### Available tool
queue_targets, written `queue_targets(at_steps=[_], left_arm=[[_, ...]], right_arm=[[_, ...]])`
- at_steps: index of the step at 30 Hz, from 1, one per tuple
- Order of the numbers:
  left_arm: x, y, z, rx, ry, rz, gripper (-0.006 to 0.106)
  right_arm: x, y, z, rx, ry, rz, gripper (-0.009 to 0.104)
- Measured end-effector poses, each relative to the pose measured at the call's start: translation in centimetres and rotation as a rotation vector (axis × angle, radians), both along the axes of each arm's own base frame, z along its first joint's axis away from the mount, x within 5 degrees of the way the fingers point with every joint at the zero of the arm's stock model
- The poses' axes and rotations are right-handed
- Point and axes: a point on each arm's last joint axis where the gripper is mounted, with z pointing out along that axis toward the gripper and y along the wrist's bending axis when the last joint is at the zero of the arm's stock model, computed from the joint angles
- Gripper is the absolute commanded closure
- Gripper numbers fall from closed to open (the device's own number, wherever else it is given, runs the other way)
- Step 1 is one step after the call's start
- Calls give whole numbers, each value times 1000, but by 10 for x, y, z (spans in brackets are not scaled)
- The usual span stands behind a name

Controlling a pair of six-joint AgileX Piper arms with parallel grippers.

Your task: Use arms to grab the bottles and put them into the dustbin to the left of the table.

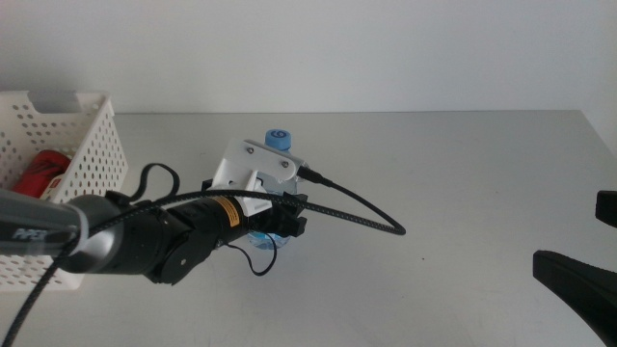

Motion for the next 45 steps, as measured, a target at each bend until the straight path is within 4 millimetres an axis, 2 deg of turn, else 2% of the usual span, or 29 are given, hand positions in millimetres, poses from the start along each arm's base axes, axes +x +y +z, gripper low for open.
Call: queue_targets(at_steps=[2,9,12,16,19,23,26,30,34,40,45], left_arm=[[-2,3,15,45,50,12,102],[0,8,99,149,100,46,102],[1,11,130,172,119,68,102],[4,18,161,197,189,111,102],[10,38,183,213,268,139,102],[18,83,204,236,367,141,102],[20,114,214,244,417,158,102],[23,159,228,229,423,263,102],[23,197,229,245,448,361,102],[30,236,206,282,580,437,102],[42,256,179,287,666,469,102]], right_arm=[[0,0,0,0,0,0,17],[0,0,0,0,0,0,17],[0,0,0,0,0,0,17],[0,0,0,0,0,0,17],[0,0,0,0,0,0,17],[0,0,0,0,0,0,17],[0,0,0,0,0,0,17],[0,0,0,0,0,0,17],[0,0,0,0,0,0,17],[0,0,0,0,0,0,17],[0,0,0,0,0,0,17]])
